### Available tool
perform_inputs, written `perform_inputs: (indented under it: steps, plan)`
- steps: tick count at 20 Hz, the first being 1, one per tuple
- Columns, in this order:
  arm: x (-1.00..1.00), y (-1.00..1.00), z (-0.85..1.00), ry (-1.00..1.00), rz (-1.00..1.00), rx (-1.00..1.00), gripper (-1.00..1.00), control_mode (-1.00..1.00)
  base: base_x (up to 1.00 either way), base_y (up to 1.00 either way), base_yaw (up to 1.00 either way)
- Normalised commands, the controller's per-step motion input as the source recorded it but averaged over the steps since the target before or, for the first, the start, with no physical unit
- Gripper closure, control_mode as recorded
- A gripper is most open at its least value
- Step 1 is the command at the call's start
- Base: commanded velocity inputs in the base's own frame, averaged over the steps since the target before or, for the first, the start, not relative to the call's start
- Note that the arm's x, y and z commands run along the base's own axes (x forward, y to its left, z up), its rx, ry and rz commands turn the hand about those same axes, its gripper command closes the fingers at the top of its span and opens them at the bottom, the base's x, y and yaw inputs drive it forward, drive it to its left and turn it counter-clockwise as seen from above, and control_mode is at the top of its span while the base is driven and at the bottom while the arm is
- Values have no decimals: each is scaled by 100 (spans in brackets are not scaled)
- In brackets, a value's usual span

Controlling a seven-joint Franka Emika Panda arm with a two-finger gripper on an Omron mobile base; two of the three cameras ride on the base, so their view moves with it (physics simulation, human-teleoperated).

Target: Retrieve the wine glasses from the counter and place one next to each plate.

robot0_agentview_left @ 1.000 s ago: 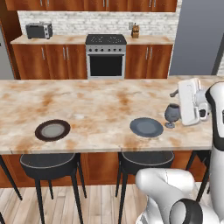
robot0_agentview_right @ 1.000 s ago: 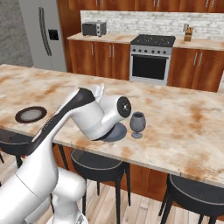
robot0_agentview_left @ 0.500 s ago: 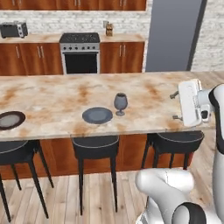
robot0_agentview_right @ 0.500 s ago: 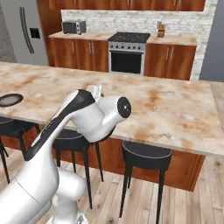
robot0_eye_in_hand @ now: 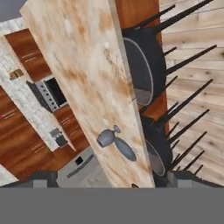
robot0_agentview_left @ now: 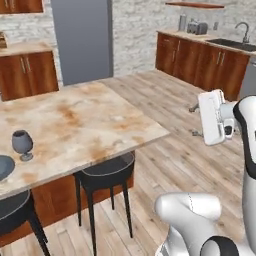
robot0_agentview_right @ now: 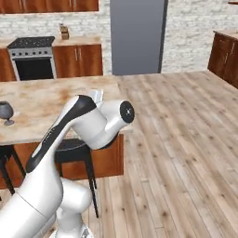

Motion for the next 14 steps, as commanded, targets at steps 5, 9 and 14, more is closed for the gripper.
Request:
perform_inputs:
  steps: [5,9,14]
  plan:
    - [0,0,0,0,0,0,-100,100,0,-54,-88]
    - [0,0,0,0,0,0,-100,100,59,-70,-61]
    - [0,0,0,0,0,0,-100,100,94,-94,-41]
